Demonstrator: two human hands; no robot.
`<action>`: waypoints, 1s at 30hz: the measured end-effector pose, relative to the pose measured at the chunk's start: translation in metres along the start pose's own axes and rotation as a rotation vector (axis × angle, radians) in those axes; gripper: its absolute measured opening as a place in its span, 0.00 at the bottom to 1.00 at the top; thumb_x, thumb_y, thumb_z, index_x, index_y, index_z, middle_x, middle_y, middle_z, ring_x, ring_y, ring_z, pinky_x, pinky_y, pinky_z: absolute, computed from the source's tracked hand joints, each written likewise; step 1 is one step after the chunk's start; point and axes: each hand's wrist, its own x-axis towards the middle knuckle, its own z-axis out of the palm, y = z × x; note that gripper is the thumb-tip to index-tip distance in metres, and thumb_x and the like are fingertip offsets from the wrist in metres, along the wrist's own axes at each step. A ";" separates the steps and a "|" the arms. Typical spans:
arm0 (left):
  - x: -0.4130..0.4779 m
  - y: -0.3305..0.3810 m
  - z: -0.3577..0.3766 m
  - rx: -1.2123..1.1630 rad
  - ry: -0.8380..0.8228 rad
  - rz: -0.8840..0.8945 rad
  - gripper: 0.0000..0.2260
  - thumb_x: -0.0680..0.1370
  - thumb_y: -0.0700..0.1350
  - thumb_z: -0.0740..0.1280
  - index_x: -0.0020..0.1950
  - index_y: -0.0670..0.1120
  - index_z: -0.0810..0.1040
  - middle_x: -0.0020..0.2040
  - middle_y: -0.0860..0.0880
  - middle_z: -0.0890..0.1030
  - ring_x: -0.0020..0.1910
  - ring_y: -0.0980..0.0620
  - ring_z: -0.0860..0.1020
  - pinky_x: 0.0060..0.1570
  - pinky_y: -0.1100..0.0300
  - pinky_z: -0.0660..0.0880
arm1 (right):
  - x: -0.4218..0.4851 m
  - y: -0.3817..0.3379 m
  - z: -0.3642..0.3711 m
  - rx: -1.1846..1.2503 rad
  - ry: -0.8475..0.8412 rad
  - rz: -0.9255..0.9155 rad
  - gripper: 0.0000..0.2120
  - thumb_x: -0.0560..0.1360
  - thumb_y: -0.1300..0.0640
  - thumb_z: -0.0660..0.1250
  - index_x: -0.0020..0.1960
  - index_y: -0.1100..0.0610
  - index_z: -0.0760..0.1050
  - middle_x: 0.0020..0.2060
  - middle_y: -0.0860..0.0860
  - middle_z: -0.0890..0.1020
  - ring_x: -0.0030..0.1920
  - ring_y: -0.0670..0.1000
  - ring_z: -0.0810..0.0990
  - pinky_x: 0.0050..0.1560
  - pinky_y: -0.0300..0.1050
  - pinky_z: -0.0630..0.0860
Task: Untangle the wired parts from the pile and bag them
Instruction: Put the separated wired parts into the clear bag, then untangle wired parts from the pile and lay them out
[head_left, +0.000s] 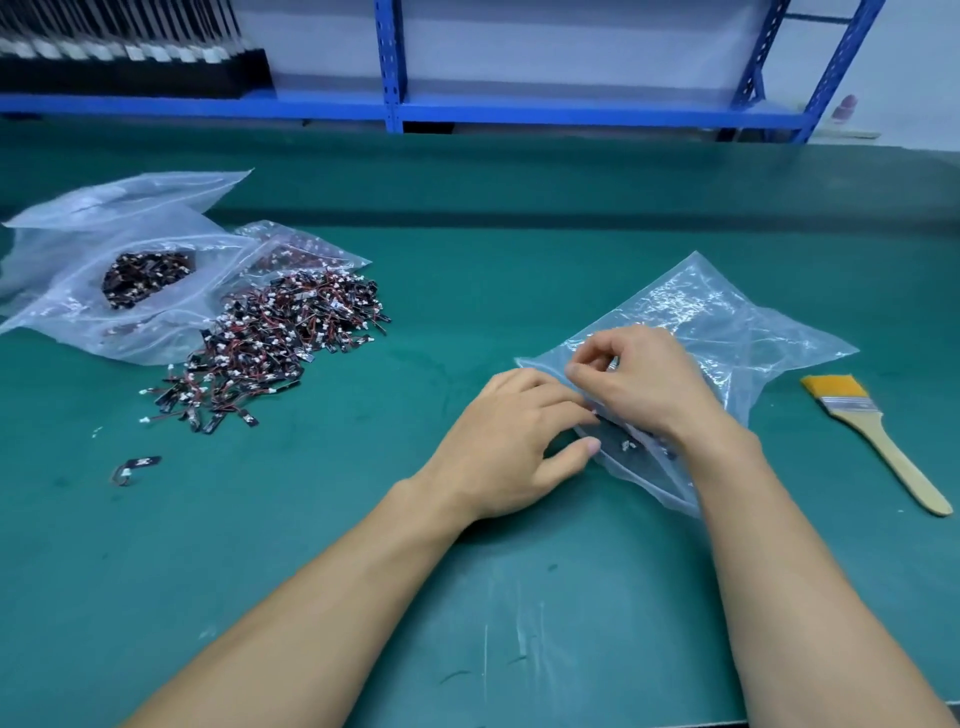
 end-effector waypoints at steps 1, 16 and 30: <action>-0.002 -0.003 -0.003 -0.015 0.021 -0.012 0.12 0.80 0.53 0.65 0.58 0.50 0.82 0.59 0.57 0.81 0.60 0.51 0.73 0.65 0.52 0.67 | -0.001 0.001 0.000 0.022 -0.051 0.018 0.14 0.73 0.38 0.68 0.40 0.48 0.82 0.34 0.43 0.83 0.40 0.47 0.80 0.45 0.50 0.79; -0.050 -0.126 -0.058 0.200 0.075 -0.595 0.24 0.81 0.57 0.62 0.75 0.49 0.70 0.75 0.50 0.69 0.74 0.49 0.64 0.73 0.52 0.62 | -0.002 0.013 -0.005 -0.301 -0.246 0.244 0.23 0.71 0.28 0.66 0.46 0.48 0.78 0.48 0.51 0.82 0.52 0.55 0.79 0.56 0.53 0.77; -0.042 -0.124 -0.041 0.172 -0.115 -0.611 0.29 0.81 0.63 0.57 0.77 0.49 0.65 0.78 0.48 0.62 0.78 0.51 0.55 0.75 0.51 0.58 | 0.001 -0.027 0.051 -0.240 -0.065 0.017 0.27 0.76 0.31 0.60 0.64 0.48 0.78 0.60 0.47 0.77 0.65 0.52 0.71 0.57 0.50 0.72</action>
